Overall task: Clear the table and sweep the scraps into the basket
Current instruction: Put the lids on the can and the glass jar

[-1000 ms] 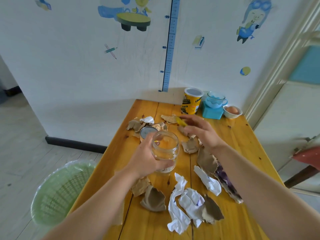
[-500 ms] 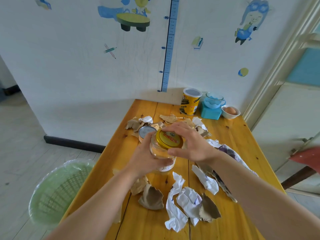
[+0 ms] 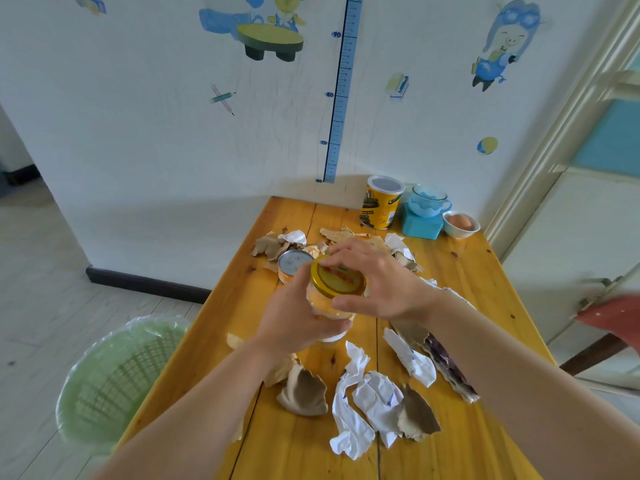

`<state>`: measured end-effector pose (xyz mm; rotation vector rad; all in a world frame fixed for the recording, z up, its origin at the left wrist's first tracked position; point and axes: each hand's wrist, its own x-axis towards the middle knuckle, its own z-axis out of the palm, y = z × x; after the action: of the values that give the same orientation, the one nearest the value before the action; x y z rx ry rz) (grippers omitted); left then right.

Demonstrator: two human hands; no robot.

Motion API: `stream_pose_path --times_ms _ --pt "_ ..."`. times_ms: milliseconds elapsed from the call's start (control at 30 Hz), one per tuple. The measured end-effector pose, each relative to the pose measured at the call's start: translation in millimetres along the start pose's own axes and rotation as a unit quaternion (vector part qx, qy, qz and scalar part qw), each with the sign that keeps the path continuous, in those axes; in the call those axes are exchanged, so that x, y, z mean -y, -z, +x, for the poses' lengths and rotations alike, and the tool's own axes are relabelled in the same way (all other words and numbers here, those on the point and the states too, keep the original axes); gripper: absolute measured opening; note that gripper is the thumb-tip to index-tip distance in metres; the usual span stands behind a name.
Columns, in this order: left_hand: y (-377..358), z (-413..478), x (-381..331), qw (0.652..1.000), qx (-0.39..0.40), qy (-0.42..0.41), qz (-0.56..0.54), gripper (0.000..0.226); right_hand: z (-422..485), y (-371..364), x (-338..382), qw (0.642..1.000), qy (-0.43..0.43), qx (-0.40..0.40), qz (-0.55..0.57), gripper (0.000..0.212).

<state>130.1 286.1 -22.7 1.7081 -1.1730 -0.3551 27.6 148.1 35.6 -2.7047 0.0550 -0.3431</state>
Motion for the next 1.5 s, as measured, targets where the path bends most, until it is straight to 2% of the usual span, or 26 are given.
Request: stream_pose_path --times_ms 100,200,333,433,500,600,667,700,767,833,867,933,1000,1033,1167,1200,1367,1500 --pt "4.5 0.4 -16.1 0.999 -0.013 -0.032 0.033 0.071 -1.4 1.6 8.7 0.994 0.084 -0.063 -0.019 0.063" --pt "14.1 3.0 -34.8 0.996 0.015 -0.062 0.06 0.071 -4.1 2.5 19.2 0.974 0.162 -0.158 -0.007 0.052" --pt "27.2 -0.8 -51.0 0.994 0.073 -0.086 0.005 0.056 -9.1 8.5 27.0 0.964 0.19 -0.184 0.035 0.044" --pt "25.4 2.7 -54.4 0.995 0.034 -0.088 0.036 0.057 -6.0 10.0 29.5 0.969 0.152 -0.191 0.045 0.039" --pt "17.5 4.7 -54.7 0.993 -0.037 -0.064 0.096 0.068 -1.0 5.8 32.3 0.969 0.098 -0.222 0.047 0.037" --pt "2.6 6.7 -53.2 0.963 -0.162 -0.049 0.208 0.082 6.3 -2.1 37.4 0.956 0.035 -0.283 0.069 0.034" --pt "-3.0 7.5 -53.1 0.944 -0.202 -0.064 0.255 0.082 8.7 -6.7 40.3 0.954 0.009 -0.293 0.057 0.036" --pt "-2.8 6.8 -52.9 0.943 -0.197 -0.065 0.258 0.081 7.7 -7.6 40.6 0.956 -0.005 -0.289 0.05 0.037" --pt "3.4 4.0 -51.3 0.967 -0.145 -0.055 0.201 0.075 1.4 -3.0 40.9 0.967 -0.009 -0.251 0.043 0.042" --pt "18.0 3.1 -53.3 0.998 -0.033 -0.049 0.035 0.068 -5.6 10.5 43.7 0.982 0.057 -0.177 0.032 0.052" --pt "26.0 3.9 -54.6 0.994 0.034 -0.068 -0.073 0.064 -8.0 18.9 46.4 0.984 0.106 -0.143 0.03 0.056" --pt "36.4 3.5 -55.1 0.952 0.16 -0.105 -0.239 0.052 -7.9 34.2 53.6 0.98 0.168 -0.086 0.062 0.058" --pt "38.9 3.8 -56.2 0.917 0.239 -0.108 -0.3 0.052 -4.4 42.4 58.0 0.979 0.168 -0.045 0.109 0.055" --pt "37.6 4.5 -57.2 0.918 0.245 -0.1 -0.296 0.051 -2.3 42.8 57.9 0.979 0.157 -0.038 0.121 0.05" --pt "25.0 6.2 -57.8 0.975 0.12 -0.07 -0.175 0.034 2.6 28.6 46.3 0.975 0.086 -0.097 0.178 0.025" --pt "20.4 4.4 -58.0 0.984 0.089 -0.062 -0.138 0.035 2.7 23.6 42.7 0.972 0.07 -0.111 0.193 0.021" --pt "7.6 -4.9 -57.4 1.0 -0.021 0.009 -0.002 0.074 5.7 6.9 35.6 0.968 0.014 -0.168 0.185 0.021" --pt "-1.2 -3.4 -56.5 0.992 -0.094 0.032 0.075 0.086 11.2 6.7 39.0 0.97 -0.017 -0.187 0.153 0.017"
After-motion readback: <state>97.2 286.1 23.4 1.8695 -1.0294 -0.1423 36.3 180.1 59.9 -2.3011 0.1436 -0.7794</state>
